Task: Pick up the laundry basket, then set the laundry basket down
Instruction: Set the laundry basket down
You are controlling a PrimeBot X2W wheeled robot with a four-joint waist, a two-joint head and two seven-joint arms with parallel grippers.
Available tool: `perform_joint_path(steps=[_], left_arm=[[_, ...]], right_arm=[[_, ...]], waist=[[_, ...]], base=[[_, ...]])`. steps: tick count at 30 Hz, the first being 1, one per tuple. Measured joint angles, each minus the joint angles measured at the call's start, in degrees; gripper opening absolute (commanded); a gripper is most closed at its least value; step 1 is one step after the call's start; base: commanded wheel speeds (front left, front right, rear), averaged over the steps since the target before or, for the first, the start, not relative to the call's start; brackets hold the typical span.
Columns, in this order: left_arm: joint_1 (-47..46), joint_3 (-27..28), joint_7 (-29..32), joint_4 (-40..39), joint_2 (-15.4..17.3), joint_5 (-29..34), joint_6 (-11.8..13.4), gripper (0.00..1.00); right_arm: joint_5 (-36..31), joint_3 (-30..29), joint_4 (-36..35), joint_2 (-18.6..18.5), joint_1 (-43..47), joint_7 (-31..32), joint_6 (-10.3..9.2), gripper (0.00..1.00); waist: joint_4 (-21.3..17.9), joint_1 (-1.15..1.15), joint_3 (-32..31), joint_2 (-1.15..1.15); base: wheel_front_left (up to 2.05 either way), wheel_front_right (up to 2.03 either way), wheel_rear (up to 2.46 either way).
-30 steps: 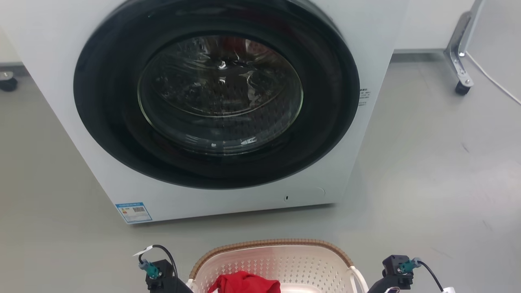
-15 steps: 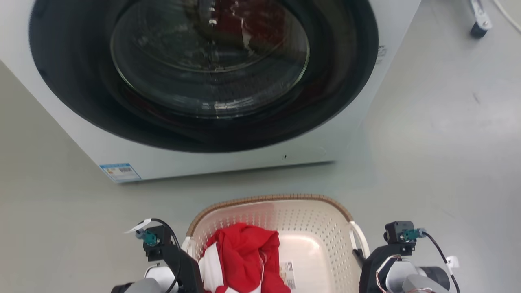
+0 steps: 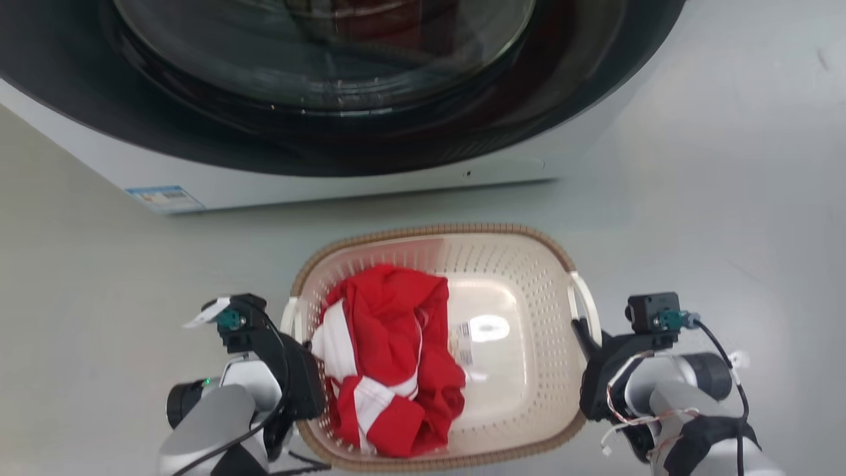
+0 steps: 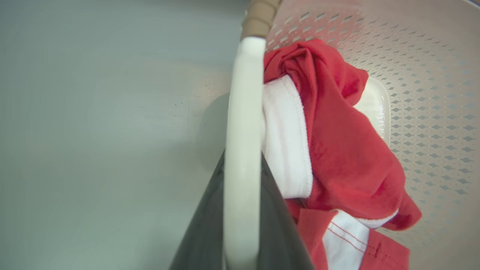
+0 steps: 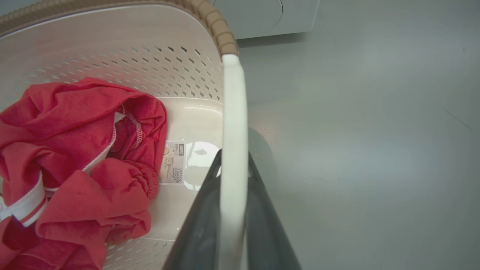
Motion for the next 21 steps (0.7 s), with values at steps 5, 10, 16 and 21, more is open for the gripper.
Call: perform_joint_path(steps=[5, 10, 16, 21], left_arm=[[-2.66, 0.42, -2.47, -0.44, 0.37, 0.01, 0.53, 0.00], [-5.31, 0.47, -4.55, -1.05, 0.73, 0.62, 0.83, 0.00], [-9.07, 0.36, -6.93, -1.66, 1.21, 1.51, 1.20, 0.00], [-11.32, 0.24, -9.26, -1.76, 1.37, 2.70, 1.55, 0.00]], right_arm=[[-1.56, 0.46, -0.44, -0.19, -3.12, -2.05, -0.85, 0.00], [-2.09, 0.56, -0.62, -0.30, -5.80, -3.68, -1.48, 0.00], [-2.82, 0.83, -0.91, -0.73, -9.59, -4.87, -1.99, 0.00], [-3.19, 1.11, -0.96, -0.89, -11.71, -5.73, -2.68, 0.00]], waist=[[0.15, 0.00, 4.32, 0.00], [0.30, 0.00, 8.65, 0.00], [0.45, 0.00, 13.85, 0.00], [0.59, 0.00, 18.06, 0.00]], base=[[0.00, 0.00, 0.00], [0.00, 0.00, 0.00], [0.00, 0.00, 0.00], [0.00, 0.00, 0.00]])
